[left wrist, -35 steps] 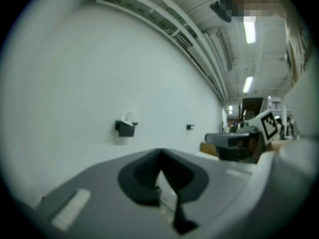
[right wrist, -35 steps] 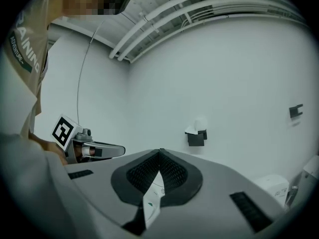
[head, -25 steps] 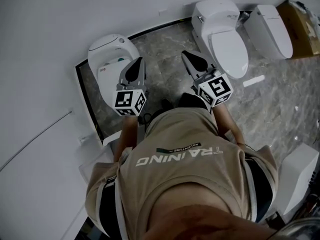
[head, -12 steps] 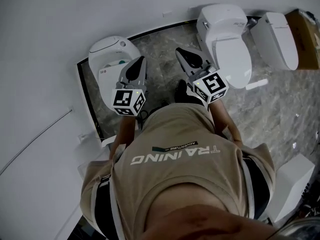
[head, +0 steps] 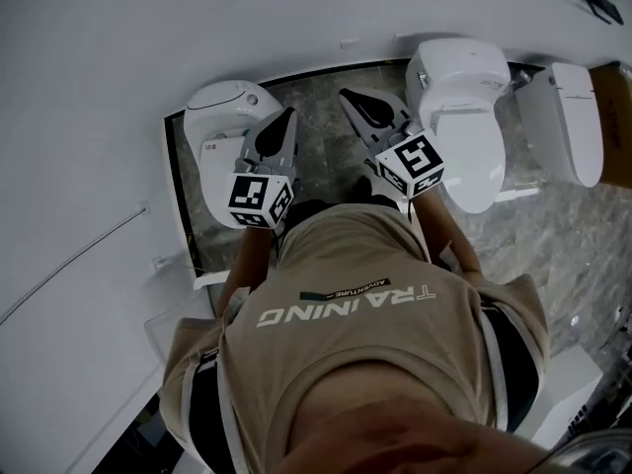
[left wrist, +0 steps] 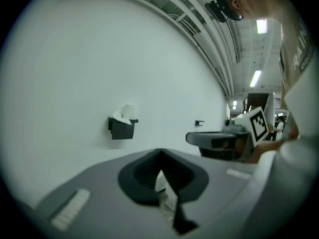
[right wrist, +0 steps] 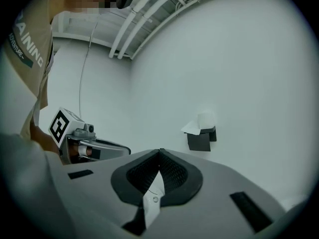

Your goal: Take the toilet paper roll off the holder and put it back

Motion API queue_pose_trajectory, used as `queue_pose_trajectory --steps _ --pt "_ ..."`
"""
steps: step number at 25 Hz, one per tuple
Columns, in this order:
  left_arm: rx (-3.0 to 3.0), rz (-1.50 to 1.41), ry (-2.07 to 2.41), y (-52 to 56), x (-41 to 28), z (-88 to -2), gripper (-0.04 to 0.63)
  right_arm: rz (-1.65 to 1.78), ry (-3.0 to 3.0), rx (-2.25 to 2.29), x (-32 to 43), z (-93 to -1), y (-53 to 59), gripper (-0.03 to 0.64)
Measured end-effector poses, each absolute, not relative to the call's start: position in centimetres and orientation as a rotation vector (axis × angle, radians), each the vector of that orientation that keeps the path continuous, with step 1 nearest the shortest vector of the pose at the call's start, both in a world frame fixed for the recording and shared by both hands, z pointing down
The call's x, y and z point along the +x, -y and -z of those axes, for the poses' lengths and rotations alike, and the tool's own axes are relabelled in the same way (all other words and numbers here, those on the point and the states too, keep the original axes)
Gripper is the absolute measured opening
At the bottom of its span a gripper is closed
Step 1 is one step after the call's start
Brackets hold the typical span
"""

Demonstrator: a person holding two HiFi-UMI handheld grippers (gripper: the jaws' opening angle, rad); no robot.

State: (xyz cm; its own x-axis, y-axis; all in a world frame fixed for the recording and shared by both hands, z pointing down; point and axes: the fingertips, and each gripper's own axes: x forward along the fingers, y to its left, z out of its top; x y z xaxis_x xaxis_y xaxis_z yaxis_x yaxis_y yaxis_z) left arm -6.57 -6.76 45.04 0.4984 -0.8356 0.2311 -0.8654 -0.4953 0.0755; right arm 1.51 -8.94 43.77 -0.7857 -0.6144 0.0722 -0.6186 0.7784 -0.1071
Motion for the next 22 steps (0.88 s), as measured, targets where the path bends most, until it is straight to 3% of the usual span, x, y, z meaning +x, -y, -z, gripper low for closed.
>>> queue_pose_trajectory --steps 10,22 --pt "2.523 -0.218 1.486 13.0 -9.0 -45.5 0.0 -0.284 2.907 0.957 -1.8 -45.8 14.8 0.012" --pt "2.612 -0.117 1.344 24.6 -14.2 -45.8 0.0 -0.225 2.81 1.19 -5.0 -43.5 24.5 0.012"
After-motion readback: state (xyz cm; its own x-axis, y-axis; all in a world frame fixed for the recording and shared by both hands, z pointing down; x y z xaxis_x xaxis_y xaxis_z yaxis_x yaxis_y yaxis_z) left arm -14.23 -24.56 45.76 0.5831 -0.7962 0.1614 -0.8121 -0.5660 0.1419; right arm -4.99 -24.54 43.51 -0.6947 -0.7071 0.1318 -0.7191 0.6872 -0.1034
